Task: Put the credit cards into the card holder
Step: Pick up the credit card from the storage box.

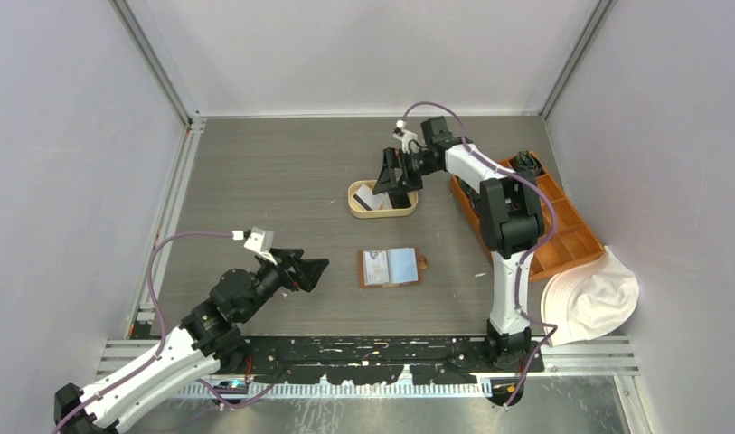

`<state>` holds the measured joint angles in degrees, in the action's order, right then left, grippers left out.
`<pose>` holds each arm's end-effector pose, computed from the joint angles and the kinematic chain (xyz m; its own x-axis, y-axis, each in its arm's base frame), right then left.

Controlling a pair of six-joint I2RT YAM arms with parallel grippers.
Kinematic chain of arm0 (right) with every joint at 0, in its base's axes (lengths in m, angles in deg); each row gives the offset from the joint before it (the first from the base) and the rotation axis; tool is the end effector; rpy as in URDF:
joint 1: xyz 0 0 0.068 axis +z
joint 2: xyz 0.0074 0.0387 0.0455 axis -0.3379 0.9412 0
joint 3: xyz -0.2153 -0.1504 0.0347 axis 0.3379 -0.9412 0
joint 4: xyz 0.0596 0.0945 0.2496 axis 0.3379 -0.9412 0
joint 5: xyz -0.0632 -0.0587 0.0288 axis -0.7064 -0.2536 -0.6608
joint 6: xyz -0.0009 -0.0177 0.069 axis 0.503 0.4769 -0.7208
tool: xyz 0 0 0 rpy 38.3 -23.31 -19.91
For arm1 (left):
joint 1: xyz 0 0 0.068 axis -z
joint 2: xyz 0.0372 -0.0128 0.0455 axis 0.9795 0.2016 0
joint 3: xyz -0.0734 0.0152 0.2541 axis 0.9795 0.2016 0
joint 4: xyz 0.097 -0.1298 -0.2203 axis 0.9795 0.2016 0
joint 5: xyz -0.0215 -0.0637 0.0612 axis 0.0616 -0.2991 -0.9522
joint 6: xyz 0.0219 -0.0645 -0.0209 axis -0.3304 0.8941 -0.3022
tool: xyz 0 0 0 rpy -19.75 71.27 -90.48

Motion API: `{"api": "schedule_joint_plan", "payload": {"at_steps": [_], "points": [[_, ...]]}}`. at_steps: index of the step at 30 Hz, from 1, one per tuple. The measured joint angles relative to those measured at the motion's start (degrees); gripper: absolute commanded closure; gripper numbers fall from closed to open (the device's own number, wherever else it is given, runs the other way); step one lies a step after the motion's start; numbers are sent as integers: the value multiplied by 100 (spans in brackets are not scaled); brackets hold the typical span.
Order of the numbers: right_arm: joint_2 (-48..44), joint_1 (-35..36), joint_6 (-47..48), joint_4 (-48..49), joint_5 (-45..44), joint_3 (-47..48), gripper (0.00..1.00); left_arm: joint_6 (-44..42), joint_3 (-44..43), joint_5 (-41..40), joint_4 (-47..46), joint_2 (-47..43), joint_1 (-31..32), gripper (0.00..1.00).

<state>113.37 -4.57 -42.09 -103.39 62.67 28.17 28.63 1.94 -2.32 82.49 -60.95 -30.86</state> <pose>0.4429 0.1642 0.1694 -0.8527 -0.1756 -0.4921 -0.4940 0.5774 0.6500 0.1287 -0.1246 0.2102 -0.3801 -0.3677 -0.8487 0.4712 0.7126 -0.5198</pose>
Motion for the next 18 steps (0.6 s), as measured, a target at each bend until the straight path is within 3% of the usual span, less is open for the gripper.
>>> {"api": "schedule_joint_plan", "payload": {"at_steps": [7,13,18], "points": [[50,267,81,-101,-7,219,4,-9,225,-225,221,-262,-7,10],[345,387,190,-162,-184,710,25,-129,203,-334,214,103,-48,10],[579,417,256,-330,-413,741,33,-160,173,-299,-11,809,-120,10]]}}
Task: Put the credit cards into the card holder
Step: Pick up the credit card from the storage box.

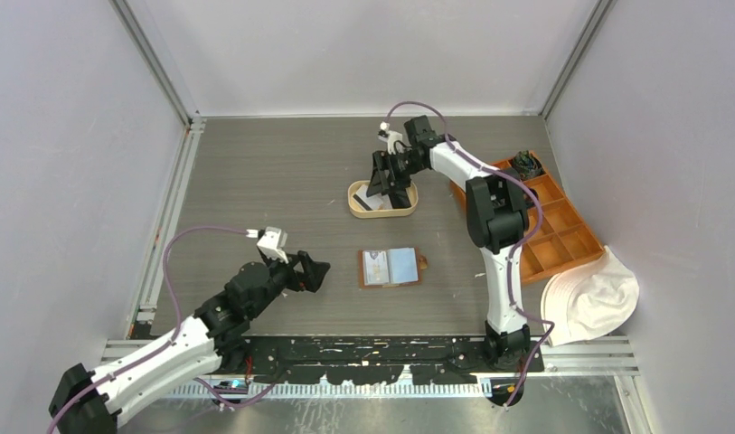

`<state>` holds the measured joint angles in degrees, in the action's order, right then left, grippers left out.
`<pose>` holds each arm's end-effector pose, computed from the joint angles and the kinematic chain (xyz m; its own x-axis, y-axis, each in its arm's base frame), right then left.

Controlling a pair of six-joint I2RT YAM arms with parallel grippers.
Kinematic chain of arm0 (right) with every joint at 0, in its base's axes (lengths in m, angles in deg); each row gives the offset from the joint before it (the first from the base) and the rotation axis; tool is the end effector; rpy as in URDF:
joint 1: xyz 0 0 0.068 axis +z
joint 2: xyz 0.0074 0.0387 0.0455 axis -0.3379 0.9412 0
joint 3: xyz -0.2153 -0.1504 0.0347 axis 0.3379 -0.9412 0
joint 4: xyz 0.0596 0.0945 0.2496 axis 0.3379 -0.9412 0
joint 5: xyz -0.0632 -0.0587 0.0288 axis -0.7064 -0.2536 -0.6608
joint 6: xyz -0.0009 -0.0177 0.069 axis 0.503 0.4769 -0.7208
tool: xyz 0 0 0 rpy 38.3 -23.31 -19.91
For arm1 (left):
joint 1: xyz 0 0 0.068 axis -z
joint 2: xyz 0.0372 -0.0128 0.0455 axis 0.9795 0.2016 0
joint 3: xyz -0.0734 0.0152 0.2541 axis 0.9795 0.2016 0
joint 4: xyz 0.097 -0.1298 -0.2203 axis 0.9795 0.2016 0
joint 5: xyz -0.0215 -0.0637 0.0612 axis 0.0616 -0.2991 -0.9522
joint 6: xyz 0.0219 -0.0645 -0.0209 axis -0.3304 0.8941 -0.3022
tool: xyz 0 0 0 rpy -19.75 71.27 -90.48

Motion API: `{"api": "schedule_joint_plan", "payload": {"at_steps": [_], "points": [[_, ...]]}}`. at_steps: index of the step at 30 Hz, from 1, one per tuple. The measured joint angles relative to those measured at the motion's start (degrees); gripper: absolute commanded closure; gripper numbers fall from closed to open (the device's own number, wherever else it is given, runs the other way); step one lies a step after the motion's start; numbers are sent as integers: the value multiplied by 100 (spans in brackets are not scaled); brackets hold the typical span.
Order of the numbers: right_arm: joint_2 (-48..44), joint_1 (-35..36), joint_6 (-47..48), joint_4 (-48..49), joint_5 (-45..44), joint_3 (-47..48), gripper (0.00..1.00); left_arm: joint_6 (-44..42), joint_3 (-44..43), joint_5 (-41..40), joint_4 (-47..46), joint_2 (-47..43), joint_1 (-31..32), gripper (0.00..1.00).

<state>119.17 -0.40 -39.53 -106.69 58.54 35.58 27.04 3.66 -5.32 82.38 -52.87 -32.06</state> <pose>0.4515 0.2004 0.1578 -0.8268 -0.2641 -0.4967 -0.5456 0.5914 0.5938 0.1401 -0.1267 0.1756 -0.4383 -0.2648 -0.8589 0.3746 0.8148 -0.4424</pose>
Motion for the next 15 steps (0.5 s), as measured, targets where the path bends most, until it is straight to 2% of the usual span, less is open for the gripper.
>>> {"api": "schedule_joint_plan", "payload": {"at_steps": [6,15], "points": [[136,11,4,-160,-138,9,43,2,-160,212,-310,774,-114,11],[282,109,-125,-201,-20,90,48,87,-260,472,-590,1113,-205,12]]}}
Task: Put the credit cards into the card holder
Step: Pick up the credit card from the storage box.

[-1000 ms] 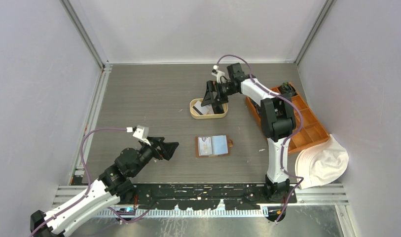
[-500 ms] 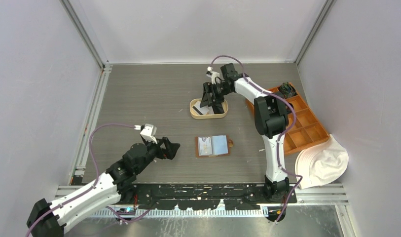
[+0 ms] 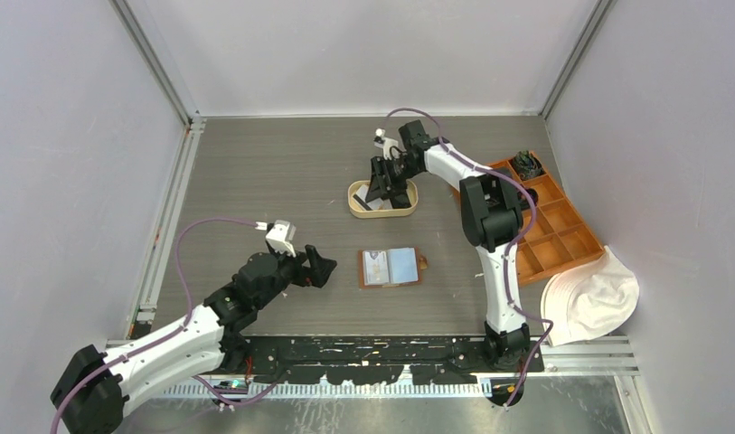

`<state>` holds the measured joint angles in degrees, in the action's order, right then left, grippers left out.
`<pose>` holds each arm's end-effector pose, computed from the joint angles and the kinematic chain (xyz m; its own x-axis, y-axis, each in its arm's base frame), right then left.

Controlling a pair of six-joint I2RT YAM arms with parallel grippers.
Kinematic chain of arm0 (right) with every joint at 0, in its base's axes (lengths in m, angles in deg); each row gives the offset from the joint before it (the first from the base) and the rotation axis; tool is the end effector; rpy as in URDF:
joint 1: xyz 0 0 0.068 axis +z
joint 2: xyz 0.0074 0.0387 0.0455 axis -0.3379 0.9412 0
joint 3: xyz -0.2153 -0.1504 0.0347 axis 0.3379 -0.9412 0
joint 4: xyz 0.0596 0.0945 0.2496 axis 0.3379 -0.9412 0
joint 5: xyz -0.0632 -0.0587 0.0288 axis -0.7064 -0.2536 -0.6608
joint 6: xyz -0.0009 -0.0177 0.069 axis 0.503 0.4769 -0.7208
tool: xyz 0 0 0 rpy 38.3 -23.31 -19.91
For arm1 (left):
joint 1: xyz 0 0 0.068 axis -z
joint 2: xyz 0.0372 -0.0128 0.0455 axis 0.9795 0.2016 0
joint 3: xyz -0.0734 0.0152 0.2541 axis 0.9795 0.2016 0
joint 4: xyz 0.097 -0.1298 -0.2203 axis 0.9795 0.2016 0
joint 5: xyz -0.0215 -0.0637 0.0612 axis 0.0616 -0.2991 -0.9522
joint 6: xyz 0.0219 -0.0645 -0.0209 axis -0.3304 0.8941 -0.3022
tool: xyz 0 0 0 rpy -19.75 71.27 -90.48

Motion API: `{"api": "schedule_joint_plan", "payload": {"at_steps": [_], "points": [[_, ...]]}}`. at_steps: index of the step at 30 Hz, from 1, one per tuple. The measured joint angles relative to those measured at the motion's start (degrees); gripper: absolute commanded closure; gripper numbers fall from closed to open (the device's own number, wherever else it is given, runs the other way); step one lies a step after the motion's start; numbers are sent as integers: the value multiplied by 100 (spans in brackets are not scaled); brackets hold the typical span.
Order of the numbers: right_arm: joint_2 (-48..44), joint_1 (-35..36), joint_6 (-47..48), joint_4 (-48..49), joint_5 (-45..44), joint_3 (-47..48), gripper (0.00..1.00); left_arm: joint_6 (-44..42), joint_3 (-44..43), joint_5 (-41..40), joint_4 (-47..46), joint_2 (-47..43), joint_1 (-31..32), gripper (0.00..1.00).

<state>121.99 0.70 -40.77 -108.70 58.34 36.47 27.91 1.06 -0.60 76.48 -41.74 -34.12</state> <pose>0.4483 0.2092 0.1373 -0.8626 -0.2781 -0.4226 -0.4991 0.6041 0.6213 0.1560 -0.1393 0.1711 -0.4966 -0.2435 -0.8332 0.3801 0.8019 -0.4609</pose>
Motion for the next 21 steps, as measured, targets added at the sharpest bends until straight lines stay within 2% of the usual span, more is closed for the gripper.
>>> {"api": "schedule_joint_plan", "payload": {"at_steps": [10,21], "points": [[208,103,-26,-133,55,192,52,295,0,116,-28,-50,-26,12],[361,199,-26,-264,52,356,67,428,2,186,-234,103,-50,14]]}}
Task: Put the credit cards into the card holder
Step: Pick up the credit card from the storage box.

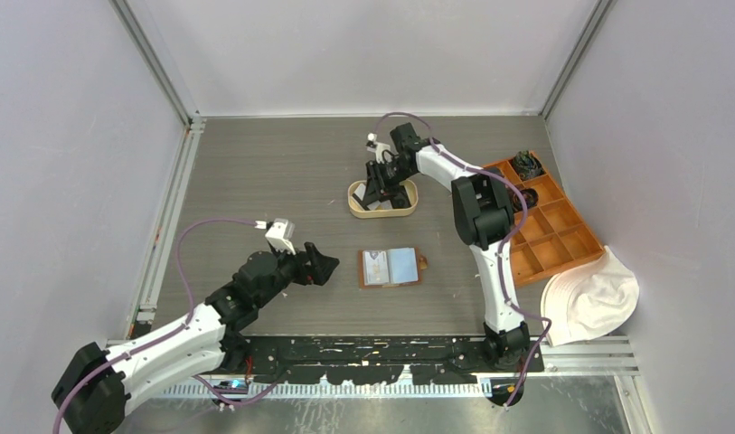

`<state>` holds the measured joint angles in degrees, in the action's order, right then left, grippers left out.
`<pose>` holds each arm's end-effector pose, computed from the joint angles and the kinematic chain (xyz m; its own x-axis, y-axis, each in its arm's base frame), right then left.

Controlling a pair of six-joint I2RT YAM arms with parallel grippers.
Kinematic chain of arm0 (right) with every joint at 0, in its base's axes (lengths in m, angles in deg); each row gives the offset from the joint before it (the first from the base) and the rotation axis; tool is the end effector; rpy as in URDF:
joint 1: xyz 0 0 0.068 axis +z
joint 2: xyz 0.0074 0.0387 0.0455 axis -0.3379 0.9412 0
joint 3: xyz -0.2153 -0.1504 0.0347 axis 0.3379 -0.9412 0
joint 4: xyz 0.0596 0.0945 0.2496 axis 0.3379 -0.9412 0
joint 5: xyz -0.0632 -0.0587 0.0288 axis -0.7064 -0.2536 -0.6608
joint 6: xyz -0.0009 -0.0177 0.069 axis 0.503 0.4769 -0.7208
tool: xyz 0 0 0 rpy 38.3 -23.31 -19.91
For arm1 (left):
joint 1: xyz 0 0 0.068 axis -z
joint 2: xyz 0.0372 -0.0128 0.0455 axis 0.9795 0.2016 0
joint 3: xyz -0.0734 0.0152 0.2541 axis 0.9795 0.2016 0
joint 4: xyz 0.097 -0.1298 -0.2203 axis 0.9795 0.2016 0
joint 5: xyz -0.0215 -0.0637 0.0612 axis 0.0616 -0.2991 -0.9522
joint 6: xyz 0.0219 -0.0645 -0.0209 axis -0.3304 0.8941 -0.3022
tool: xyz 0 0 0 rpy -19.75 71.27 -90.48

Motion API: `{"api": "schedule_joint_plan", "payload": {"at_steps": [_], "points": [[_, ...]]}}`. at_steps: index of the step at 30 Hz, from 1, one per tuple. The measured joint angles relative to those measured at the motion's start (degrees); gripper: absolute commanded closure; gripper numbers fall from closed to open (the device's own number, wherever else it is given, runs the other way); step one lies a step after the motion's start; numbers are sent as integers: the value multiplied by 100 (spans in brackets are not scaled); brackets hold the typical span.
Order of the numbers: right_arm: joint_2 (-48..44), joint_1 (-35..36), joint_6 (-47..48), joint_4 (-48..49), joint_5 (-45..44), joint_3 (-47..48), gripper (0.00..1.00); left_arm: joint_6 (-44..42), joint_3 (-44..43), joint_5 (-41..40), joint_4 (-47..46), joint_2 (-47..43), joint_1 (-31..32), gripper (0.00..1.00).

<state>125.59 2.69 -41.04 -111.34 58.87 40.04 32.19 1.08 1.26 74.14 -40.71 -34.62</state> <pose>0.4470 0.2276 0.1244 -0.8720 -0.3126 -0.3766 -0.4889 0.5922 0.6405 0.1580 -0.1413 0.1726 -0.5228 -0.3090 -0.7945 0.3642 0.7617 -0.5359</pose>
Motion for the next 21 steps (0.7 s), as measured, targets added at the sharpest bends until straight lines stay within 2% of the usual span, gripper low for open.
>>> {"api": "schedule_joint_plan", "payload": {"at_steps": [12,21], "points": [[216,33,-149,-39,11,116,92,114,0,76,-50,70,-13,14],[216,-42,-175,-33,170,116,97,131,0,81,-55,70,-28,15]]}}
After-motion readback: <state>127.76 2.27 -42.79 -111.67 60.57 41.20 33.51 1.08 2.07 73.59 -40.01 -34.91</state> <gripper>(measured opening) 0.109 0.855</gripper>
